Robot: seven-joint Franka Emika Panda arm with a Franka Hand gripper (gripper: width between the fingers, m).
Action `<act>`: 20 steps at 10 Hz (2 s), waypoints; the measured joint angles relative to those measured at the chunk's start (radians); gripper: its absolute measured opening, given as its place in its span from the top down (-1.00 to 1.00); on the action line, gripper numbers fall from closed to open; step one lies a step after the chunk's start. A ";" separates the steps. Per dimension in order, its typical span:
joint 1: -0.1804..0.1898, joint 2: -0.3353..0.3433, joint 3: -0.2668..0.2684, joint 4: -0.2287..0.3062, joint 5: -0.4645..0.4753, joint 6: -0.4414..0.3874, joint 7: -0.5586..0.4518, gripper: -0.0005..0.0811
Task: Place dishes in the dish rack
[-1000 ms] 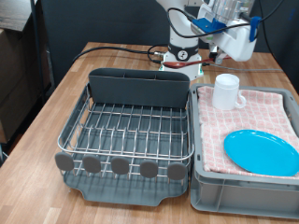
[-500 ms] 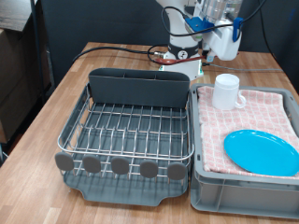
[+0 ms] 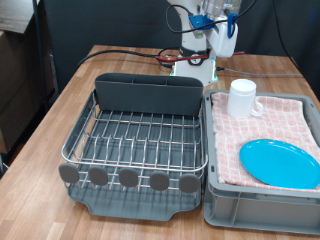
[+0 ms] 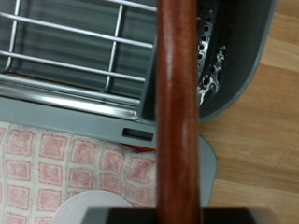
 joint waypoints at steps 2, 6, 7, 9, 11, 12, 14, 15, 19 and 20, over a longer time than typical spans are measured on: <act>0.011 -0.029 -0.073 -0.010 0.081 -0.034 -0.065 0.75; 0.013 -0.034 -0.223 -0.015 0.175 -0.086 -0.252 0.75; 0.013 -0.033 -0.262 -0.018 0.196 -0.095 -0.311 0.75; 0.026 -0.029 -0.284 -0.015 0.207 -0.099 -0.342 0.75; 0.030 -0.020 -0.322 -0.012 0.266 -0.100 -0.371 0.75; 0.033 -0.011 -0.358 -0.012 0.300 -0.103 -0.408 0.75; 0.033 0.018 -0.428 -0.011 0.339 -0.122 -0.479 0.75; 0.033 0.037 -0.466 -0.005 0.353 -0.138 -0.518 0.75; 0.033 0.115 -0.571 0.029 0.366 -0.157 -0.652 0.75; 0.033 0.128 -0.584 0.033 0.366 -0.152 -0.667 0.75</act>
